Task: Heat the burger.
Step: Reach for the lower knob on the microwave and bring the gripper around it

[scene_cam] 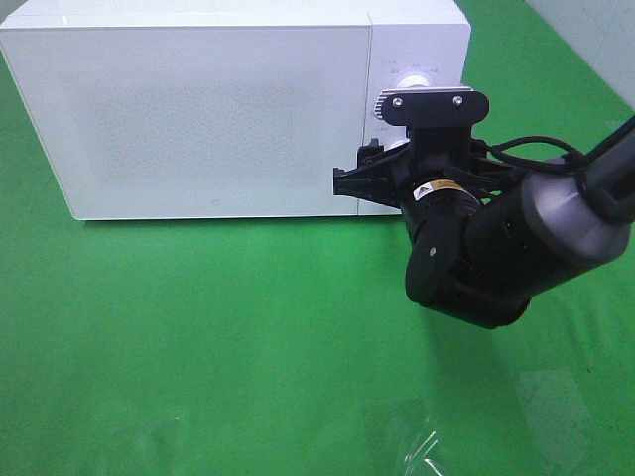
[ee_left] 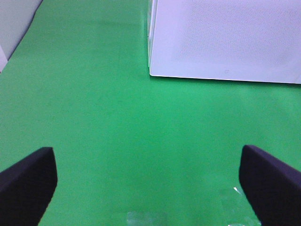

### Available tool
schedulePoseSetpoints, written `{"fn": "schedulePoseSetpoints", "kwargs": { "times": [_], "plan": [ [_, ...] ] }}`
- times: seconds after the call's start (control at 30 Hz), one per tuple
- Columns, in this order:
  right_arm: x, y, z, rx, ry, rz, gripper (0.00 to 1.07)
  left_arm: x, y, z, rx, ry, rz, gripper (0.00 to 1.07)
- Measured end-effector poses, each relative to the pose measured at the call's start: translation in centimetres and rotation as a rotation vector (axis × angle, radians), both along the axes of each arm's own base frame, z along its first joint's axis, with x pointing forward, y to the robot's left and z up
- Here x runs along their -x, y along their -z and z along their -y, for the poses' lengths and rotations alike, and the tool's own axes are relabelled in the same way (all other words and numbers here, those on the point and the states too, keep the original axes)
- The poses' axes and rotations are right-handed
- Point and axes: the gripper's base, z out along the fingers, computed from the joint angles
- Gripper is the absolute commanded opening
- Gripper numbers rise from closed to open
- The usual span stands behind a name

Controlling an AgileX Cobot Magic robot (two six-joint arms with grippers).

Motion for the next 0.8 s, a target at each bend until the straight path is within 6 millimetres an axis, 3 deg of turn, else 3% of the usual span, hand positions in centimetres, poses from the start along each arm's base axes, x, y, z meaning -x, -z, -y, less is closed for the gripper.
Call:
{"fn": "schedulePoseSetpoints", "kwargs": {
  "times": [0.8],
  "plan": [
    [-2.3, 2.5, -0.1, -0.038, 0.013, -0.032, 0.75, 0.0, 0.0, 0.0, 0.000, 0.000, 0.000, 0.98]
  ]
}}
